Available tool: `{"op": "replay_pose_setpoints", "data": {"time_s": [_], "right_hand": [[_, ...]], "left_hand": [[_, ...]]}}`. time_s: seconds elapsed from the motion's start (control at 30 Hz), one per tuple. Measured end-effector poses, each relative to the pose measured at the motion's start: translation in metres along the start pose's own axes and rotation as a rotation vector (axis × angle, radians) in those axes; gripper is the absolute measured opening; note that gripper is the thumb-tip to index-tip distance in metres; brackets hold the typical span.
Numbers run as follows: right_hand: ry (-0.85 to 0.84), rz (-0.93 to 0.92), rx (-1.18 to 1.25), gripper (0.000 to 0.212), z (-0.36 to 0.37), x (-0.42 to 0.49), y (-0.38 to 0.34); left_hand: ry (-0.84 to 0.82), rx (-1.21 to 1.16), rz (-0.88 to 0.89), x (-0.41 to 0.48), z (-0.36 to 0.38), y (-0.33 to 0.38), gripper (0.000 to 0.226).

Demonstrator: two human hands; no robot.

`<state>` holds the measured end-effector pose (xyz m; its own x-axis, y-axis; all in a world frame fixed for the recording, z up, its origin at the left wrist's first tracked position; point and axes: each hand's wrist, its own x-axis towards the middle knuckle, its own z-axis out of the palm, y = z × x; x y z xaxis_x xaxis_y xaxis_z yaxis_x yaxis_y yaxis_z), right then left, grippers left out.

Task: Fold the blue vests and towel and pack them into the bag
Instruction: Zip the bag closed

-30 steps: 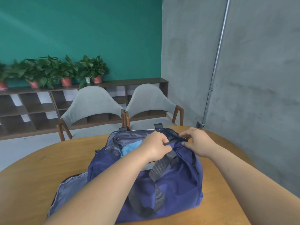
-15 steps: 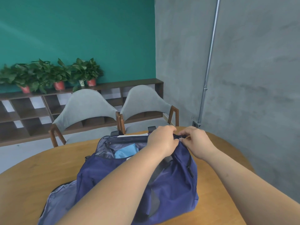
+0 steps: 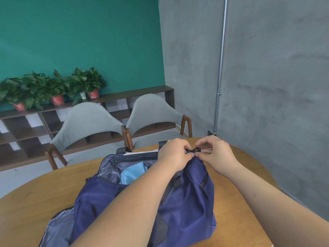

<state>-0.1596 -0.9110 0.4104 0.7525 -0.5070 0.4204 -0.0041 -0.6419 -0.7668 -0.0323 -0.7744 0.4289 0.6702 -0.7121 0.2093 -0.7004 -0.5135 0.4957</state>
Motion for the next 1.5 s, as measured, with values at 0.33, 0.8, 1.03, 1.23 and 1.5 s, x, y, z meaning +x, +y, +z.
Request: {"op": "replay_pose_setpoints", "data": {"time_s": [0.33,0.8,1.03,1.23,1.5], "right_hand": [[0.079,0.047,0.024,0.032,0.007,-0.002,-0.001],[0.103,-0.055,-0.16,0.031,0.014,-0.005,-0.012],[0.158,-0.095,-0.046,0.035,0.016,-0.007,-0.025],[0.02,-0.041,-0.123,0.038,0.012,-0.003,-0.019],[-0.083,-0.128,-0.563,0.016,0.012,0.002,-0.018]], "left_hand": [[0.023,-0.212,-0.029,-0.002,0.006,0.006,0.023],[0.121,0.08,0.086,-0.012,0.001,0.011,0.016],[0.212,0.173,0.065,-0.015,0.001,0.022,0.015],[0.215,-0.06,-0.068,-0.01,0.001,0.018,0.011],[0.191,-0.099,-0.11,-0.007,0.0,0.011,0.014]]}}
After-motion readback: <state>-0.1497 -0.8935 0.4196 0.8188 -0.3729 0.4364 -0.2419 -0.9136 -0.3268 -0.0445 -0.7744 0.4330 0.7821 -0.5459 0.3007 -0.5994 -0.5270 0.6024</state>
